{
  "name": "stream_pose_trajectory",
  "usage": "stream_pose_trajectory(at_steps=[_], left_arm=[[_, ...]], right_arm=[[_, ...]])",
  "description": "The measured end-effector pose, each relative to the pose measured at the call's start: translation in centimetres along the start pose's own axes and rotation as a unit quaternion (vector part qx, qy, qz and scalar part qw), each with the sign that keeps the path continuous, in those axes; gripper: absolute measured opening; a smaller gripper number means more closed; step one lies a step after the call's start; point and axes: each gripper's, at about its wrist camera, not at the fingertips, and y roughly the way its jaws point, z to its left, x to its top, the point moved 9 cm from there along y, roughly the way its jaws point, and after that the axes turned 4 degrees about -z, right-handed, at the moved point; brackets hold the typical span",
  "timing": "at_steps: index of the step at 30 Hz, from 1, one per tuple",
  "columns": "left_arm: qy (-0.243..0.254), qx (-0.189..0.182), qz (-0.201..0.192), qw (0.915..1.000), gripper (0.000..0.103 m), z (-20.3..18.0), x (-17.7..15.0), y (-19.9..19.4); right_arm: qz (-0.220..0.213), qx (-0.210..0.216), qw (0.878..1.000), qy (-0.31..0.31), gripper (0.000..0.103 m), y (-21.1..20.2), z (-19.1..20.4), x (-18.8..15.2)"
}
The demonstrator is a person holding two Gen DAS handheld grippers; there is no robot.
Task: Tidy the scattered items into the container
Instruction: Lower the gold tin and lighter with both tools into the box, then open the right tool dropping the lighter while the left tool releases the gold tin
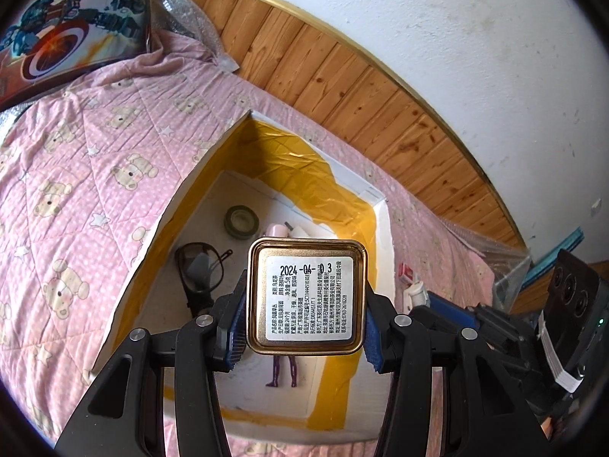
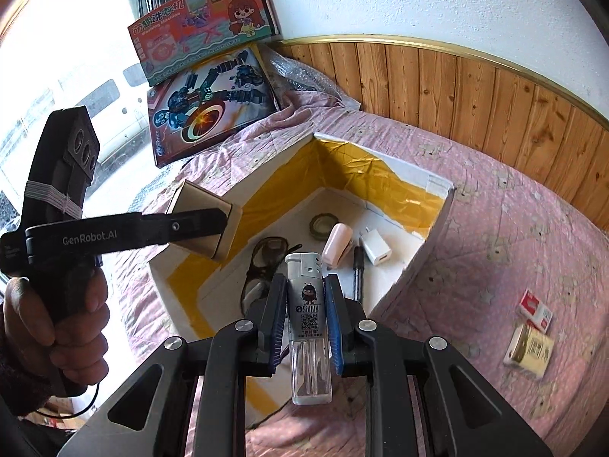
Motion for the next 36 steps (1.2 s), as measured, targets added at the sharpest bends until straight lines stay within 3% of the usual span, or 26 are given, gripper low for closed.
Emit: stream_pose_trajectory(at_steps=[11, 16, 27, 36], left_arm=[[0.023, 0.023, 0.015, 0.9993, 0.051, 0.1, 3.8, 4.2], [0.034, 0.052, 0.013, 0.998, 0.051, 1.2, 6.2, 6.3], [0.067, 0.114, 0.042, 0.9903, 0.051, 3.4, 8.9, 12.3], [0.116, 0.152, 0.03, 0.9812, 0.053, 3.0, 10.1, 14.5]], right_arm=[[0.03, -0.011, 0.999, -0.028, 0.021, 5.5, -2.8, 3.9], [0.049, -0.023, 0.997, -0.048, 0.021, 8.2, -4.0, 5.0], [0.092, -0.057, 0.991, -0.073, 0.021, 12.4, -7.2, 5.3], [0.112, -0.071, 0.989, -0.065, 0.024, 13.6, -8.5, 4.4]])
